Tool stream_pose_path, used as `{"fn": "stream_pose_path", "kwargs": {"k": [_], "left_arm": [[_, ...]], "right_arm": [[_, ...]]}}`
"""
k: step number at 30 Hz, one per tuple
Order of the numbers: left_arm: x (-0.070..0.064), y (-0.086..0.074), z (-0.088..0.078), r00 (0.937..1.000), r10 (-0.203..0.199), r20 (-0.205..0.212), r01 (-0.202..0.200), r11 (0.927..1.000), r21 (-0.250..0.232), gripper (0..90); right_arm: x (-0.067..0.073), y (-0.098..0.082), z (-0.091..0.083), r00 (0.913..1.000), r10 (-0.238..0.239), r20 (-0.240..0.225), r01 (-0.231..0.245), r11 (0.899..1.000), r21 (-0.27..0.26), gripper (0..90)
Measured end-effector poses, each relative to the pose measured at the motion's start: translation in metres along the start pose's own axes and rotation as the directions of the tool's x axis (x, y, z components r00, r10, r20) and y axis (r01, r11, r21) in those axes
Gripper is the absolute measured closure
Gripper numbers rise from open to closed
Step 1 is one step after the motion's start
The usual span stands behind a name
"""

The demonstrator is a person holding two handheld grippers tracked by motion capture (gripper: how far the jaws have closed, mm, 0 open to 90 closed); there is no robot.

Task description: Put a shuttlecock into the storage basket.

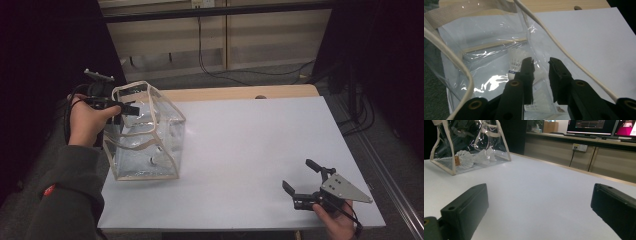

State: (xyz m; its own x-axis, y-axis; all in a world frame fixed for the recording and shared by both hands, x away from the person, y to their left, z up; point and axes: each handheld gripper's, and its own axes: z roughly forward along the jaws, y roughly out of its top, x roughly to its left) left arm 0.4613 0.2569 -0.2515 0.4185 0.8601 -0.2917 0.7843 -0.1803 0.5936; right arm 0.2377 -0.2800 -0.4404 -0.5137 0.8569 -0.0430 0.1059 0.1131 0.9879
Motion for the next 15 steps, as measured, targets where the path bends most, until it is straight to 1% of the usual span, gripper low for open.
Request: {"fn": "stream_pose_path", "kwargs": {"k": [5,7,9,10,12,13,14,15], "left_arm": [[-0.006,0.000,-0.004,0.9994,0.015,0.032,-0.015,0.9999,0.005,68.4],[-0.009,-0.001,-0.005,0.9988,0.015,0.046,-0.014,0.9999,-0.005,66.2],[-0.012,-0.002,-0.005,0.9974,0.024,0.068,-0.024,0.9997,0.003,64.2],[-0.013,-0.002,-0.005,0.9969,0.033,0.072,-0.033,0.9994,0.007,63.4],[-0.017,-0.004,-0.005,0.9958,0.036,0.084,-0.037,0.9993,0.008,60.9],[-0.017,-0.004,-0.006,0.9938,0.048,0.100,-0.050,0.9987,0.011,59.9],[-0.020,-0.005,-0.006,0.9935,0.048,0.103,-0.049,0.9988,0.004,59.1],[-0.021,-0.005,-0.007,0.9921,0.056,0.113,-0.057,0.9984,0.005,57.8]], "right_arm": [[0.001,0.000,0.001,1.0000,-0.005,-0.001,0.005,1.000,0.001,1.3],[0.001,0.000,0.000,1.0000,-0.003,-0.001,0.003,1.000,0.003,1.3],[0.000,0.000,0.000,1.0000,-0.002,0.000,0.002,1.000,-0.001,1.3],[0.000,0.000,0.000,1.0000,-0.001,0.001,0.001,1.000,0.000,1.3],[0.000,0.000,0.000,1.0000,-0.002,0.000,0.002,1.000,-0.002,1.3],[0.000,0.000,0.000,1.0000,-0.002,0.000,0.002,1.000,-0.002,1.3],[0.001,0.000,0.000,1.0000,-0.002,0.000,0.002,1.000,0.000,1.3],[0.001,0.000,0.000,1.0000,-0.002,0.000,0.002,1.000,0.002,1.3]]}}
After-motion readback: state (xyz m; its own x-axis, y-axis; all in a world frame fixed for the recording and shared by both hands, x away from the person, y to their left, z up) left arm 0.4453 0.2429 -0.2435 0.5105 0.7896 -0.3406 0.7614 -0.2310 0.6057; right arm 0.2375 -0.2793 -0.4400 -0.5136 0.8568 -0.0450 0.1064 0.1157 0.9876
